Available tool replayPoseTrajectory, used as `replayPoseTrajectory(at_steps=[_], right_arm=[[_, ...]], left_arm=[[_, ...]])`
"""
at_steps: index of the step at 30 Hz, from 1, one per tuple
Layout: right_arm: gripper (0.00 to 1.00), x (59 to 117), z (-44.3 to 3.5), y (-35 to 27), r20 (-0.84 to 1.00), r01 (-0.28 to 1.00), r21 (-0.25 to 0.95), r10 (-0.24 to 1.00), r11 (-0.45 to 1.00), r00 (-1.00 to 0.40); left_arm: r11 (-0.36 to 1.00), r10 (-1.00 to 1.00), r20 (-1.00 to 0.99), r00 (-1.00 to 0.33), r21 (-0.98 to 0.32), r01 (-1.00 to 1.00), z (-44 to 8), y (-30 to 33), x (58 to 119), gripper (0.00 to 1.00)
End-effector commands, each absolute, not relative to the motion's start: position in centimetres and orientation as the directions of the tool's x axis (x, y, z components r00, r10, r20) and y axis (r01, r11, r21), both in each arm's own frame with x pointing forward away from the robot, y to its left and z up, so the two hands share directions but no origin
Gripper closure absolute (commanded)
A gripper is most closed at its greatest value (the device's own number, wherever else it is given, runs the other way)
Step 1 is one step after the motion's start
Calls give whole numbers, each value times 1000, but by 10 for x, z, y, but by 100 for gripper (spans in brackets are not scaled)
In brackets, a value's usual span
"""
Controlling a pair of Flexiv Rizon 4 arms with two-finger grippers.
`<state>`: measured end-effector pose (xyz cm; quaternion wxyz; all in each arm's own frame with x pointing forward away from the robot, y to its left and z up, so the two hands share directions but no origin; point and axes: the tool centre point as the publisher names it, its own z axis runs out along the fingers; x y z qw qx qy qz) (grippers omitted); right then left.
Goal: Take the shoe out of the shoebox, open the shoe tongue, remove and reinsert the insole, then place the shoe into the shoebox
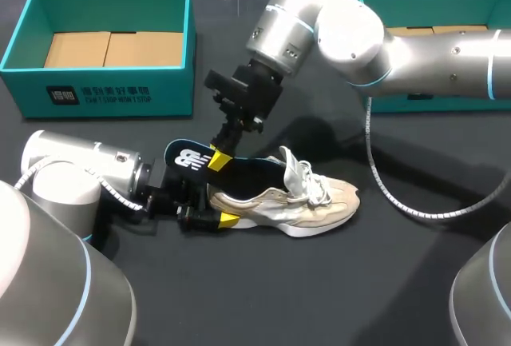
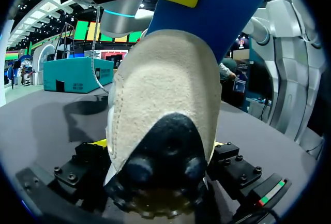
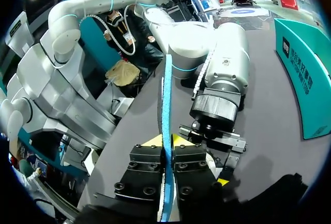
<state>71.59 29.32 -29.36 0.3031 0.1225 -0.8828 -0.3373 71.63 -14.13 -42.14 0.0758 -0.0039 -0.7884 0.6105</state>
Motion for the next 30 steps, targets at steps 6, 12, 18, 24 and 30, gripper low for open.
replayPoseTrajectory(at_steps=[6, 12, 18, 24, 30], right_arm=[[100, 714, -253, 295, 354, -75, 727, -466, 682, -811], [100, 711, -211, 292, 227, -142, 829, -556, 542, -799], [100, 711, -211, 292, 227, -142, 829, -556, 542, -799], [100, 711, -211, 292, 227, -142, 829, -556, 542, -799], [100, 707, -172, 274, 159, -175, 833, -530, 525, -833]], left_arm=[[256, 98, 115, -989, -963, -87, -422, -141, 717, 100], [256, 98, 115, -989, -963, -87, -422, -141, 717, 100], [256, 98, 115, -989, -963, -87, -422, -141, 717, 100], [256, 98, 115, -989, -963, -87, -422, -141, 717, 100], [256, 98, 115, -989, -963, -87, -422, -141, 717, 100]])
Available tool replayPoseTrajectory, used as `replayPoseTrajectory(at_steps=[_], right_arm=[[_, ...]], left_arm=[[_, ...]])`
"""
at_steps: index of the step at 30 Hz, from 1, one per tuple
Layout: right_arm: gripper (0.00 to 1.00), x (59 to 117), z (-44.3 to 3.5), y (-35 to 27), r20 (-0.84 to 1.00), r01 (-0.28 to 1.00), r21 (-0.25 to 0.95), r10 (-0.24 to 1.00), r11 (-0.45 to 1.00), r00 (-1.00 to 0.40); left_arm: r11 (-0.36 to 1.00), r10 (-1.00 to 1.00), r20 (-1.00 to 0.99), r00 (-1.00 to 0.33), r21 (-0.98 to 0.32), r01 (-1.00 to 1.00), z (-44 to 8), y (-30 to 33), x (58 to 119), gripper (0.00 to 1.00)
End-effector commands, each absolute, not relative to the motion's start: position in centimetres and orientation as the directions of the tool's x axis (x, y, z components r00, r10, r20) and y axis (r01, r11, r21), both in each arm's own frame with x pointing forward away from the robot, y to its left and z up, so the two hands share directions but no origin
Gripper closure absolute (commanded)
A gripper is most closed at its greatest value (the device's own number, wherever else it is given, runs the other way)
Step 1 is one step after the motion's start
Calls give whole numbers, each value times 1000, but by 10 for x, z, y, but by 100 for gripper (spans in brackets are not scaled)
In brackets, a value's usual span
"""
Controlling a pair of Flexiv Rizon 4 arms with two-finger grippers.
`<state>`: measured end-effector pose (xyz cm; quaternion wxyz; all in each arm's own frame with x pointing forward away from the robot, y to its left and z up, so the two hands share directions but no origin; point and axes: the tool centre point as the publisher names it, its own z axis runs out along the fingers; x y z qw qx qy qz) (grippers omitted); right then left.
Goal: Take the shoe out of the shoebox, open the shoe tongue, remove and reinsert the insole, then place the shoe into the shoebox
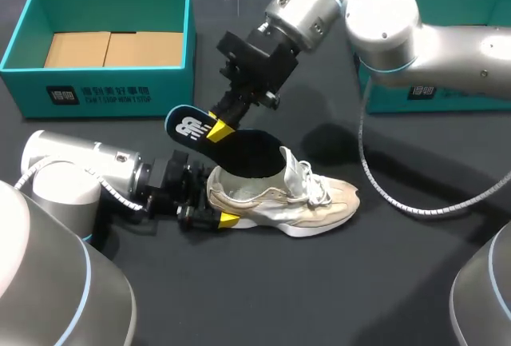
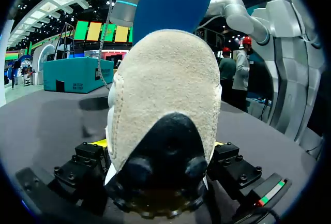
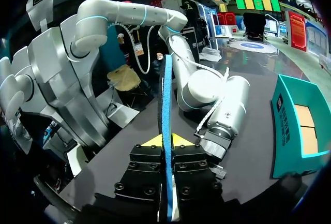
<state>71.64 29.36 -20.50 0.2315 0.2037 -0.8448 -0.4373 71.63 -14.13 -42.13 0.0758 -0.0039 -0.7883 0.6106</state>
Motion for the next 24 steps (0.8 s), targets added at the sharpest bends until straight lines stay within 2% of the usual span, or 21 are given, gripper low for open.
replayPoseTrajectory(at_steps=[1, 8, 12, 24], right_arm=[[100, 706, -161, 272, 138, -187, 840, -533, 510, -835], [100, 687, -111, 256, 140, -170, 829, -492, 532, -859], [100, 673, -94, 240, 166, -73, 852, -400, 518, -901], [100, 673, -94, 240, 166, -73, 852, -400, 518, -901]], left_arm=[[256, 98, 115, -989, -963, -87, -422, -141, 717, 100], [256, 98, 115, -989, -963, -87, -422, -141, 717, 100], [256, 98, 115, -989, -963, -87, -422, -141, 717, 100], [256, 98, 115, -989, -963, -87, -422, -141, 717, 100]])
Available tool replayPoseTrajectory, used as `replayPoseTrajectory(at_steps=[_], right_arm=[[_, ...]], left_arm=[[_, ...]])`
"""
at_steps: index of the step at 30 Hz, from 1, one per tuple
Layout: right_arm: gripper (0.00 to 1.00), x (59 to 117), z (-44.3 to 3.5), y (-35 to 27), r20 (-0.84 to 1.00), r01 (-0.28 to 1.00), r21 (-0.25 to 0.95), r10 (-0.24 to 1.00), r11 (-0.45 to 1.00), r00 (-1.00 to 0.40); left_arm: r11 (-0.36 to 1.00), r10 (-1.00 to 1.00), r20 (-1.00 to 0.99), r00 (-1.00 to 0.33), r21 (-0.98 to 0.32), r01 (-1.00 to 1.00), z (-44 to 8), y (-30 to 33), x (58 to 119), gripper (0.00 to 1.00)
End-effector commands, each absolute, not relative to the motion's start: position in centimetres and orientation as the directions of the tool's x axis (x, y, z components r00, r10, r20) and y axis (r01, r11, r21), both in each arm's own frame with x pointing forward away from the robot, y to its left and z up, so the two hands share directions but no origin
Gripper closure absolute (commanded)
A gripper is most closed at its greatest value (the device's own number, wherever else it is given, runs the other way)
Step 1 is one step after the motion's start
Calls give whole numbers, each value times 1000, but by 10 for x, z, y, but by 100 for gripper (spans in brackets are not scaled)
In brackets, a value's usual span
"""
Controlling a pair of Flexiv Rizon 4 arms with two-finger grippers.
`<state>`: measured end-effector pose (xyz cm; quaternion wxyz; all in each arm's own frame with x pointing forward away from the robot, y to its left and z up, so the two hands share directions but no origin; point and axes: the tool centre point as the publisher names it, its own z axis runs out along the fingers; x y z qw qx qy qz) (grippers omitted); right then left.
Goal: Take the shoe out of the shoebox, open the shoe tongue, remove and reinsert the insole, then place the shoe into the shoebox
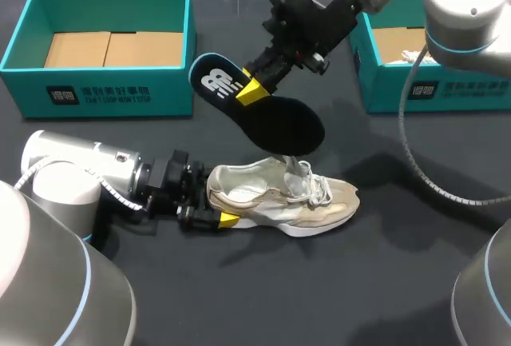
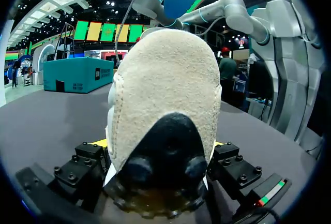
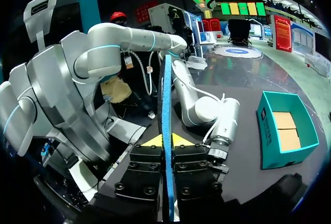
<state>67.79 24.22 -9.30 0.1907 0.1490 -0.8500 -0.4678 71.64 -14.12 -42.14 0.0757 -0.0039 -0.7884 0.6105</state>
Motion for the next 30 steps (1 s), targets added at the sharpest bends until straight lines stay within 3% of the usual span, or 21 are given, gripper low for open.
replayPoseTrajectory(at_steps=[1, 3, 8, 13, 28, 30], right_arm=[[100, 673, -94, 240, 166, -73, 852, -400, 518, -901], [100, 673, -94, 240, 166, -73, 852, -400, 518, -901], [100, 662, -63, 222, 212, 41, 851, -270, 524, -939], [100, 647, -44, 202, 235, 130, 901, -213, 414, -948], [100, 644, -41, 196, 225, 133, 911, -201, 391, -953], [100, 640, -36, 181, 216, 156, 917, -129, 366, -968]], left_arm=[[256, 98, 115, -989, -963, -87, -422, -141, 717, 100], [256, 98, 115, -989, -963, -87, -422, -141, 717, 100], [256, 98, 115, -989, -963, -87, -422, -141, 717, 100], [256, 98, 115, -989, -963, -87, -422, -141, 717, 100], [256, 98, 115, -989, -963, -87, -422, -141, 717, 100], [256, 98, 115, -989, -963, -87, -422, -141, 717, 100]])
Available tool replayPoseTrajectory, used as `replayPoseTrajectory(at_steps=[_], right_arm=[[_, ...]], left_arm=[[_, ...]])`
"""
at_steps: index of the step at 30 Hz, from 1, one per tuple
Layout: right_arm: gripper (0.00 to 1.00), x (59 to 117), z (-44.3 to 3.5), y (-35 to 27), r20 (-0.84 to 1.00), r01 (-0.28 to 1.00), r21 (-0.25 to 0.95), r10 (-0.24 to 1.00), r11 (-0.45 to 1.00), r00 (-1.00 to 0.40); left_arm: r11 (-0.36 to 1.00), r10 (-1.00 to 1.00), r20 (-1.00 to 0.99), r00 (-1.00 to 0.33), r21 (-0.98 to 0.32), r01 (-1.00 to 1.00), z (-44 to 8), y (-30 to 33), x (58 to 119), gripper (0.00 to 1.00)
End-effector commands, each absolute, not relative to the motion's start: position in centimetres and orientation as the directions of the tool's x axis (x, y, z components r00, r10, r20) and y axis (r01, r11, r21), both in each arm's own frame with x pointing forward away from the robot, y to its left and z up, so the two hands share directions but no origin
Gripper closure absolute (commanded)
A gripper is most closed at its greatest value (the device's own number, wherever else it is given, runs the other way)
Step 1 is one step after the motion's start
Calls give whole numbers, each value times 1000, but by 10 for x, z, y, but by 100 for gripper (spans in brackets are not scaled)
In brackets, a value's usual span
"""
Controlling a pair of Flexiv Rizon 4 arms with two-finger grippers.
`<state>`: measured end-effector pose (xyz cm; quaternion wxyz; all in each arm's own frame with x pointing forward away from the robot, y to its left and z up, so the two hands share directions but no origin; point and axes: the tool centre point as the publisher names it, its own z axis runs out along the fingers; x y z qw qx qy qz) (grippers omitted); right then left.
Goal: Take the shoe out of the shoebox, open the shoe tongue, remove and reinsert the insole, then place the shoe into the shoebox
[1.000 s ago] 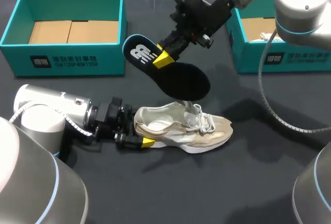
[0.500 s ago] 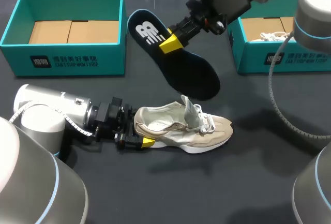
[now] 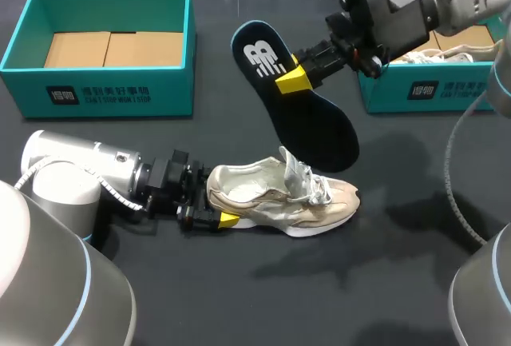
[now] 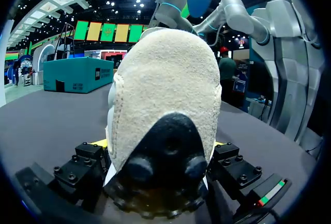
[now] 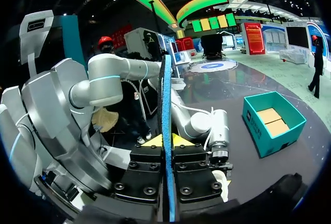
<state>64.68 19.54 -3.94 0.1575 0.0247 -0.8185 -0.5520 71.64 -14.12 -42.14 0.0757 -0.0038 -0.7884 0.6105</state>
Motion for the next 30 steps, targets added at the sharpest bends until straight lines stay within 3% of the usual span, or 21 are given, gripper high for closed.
replayPoseTrajectory(at_steps=[1, 9, 21, 24, 30], right_arm=[[100, 636, -32, 174, 215, 168, 923, -101, 345, -972], [100, 621, -12, 132, 243, 239, 929, 22, 281, -970], [100, 621, -12, 132, 243, 239, 929, 22, 281, -970], [100, 607, -4, 118, 236, 252, 937, 94, 240, -967], [100, 589, 7, 107, 245, 264, 941, 112, 211, -963]], left_arm=[[256, 98, 115, -989, -963, -87, -422, -141, 717, 100], [256, 98, 115, -989, -963, -87, -422, -141, 717, 100], [256, 98, 115, -989, -963, -87, -422, -141, 717, 100], [256, 98, 115, -989, -963, -87, -422, -141, 717, 100], [256, 98, 115, -989, -963, -87, -422, -141, 717, 100]])
